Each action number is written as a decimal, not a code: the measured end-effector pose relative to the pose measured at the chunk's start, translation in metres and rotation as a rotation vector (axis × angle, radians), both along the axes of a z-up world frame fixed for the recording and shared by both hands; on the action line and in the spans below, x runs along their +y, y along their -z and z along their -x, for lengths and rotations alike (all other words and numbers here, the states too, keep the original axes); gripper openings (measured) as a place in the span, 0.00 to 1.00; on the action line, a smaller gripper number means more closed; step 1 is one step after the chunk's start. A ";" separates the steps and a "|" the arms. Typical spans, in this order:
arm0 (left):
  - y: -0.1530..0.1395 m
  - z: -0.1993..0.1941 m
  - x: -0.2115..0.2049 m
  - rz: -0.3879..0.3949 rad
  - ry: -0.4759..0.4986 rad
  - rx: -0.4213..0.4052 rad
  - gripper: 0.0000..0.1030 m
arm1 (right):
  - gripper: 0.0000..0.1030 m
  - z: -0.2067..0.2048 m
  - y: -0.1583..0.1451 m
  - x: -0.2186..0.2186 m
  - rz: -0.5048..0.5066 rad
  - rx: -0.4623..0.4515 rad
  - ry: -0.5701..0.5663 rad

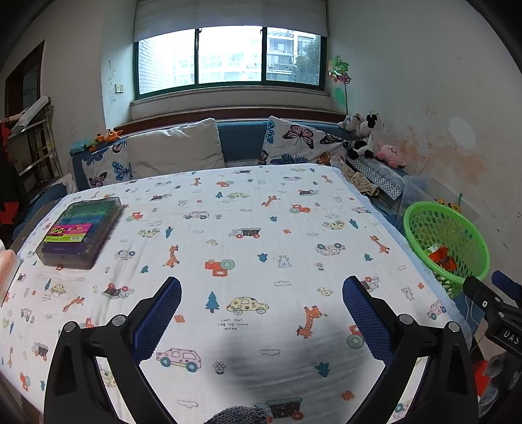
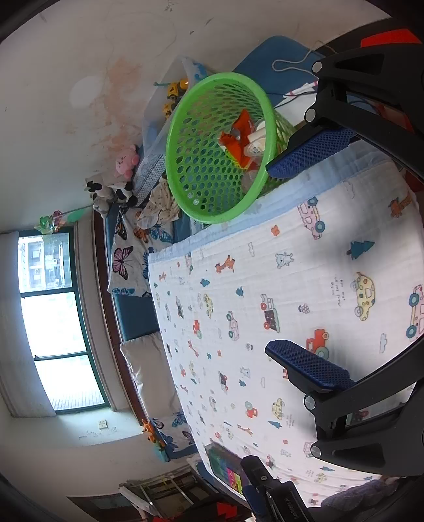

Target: Collect trash

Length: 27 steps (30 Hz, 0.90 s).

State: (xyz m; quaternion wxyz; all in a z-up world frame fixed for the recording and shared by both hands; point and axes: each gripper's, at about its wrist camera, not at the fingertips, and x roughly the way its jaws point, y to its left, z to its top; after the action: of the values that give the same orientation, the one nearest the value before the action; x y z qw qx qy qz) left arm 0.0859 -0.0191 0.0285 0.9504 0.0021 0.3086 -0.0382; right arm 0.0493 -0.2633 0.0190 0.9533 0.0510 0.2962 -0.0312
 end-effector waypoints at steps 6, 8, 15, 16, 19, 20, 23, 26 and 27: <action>0.000 0.000 0.000 0.000 0.004 0.001 0.93 | 0.96 0.000 0.000 0.001 0.000 0.000 -0.002; -0.001 0.000 0.001 -0.001 0.005 0.001 0.93 | 0.96 0.000 0.000 0.001 -0.001 0.002 -0.001; 0.000 0.001 0.000 -0.001 0.004 0.002 0.93 | 0.96 0.000 0.000 0.002 0.001 0.001 -0.003; 0.000 0.001 0.000 -0.001 0.003 0.002 0.93 | 0.96 0.000 0.001 0.002 0.000 0.001 -0.004; 0.000 0.001 0.000 0.000 0.003 0.003 0.93 | 0.96 -0.001 0.002 0.003 0.003 0.004 -0.007; 0.000 0.001 0.001 0.000 0.002 0.003 0.93 | 0.96 -0.001 0.002 0.003 0.002 0.004 -0.008; 0.002 0.001 0.002 0.004 -0.002 0.007 0.93 | 0.96 -0.002 0.001 0.004 0.002 0.004 -0.011; 0.002 0.000 0.004 0.008 -0.006 0.009 0.93 | 0.96 -0.002 0.001 0.004 0.003 0.002 -0.013; 0.003 0.000 0.005 0.009 -0.006 0.009 0.93 | 0.96 -0.002 0.001 0.004 0.004 0.002 -0.013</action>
State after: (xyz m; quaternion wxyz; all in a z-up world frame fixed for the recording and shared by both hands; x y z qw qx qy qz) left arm 0.0859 -0.0145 0.0259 0.9491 -0.0033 0.3127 -0.0366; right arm 0.0512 -0.2592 0.0182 0.9533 0.0471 0.2973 -0.0256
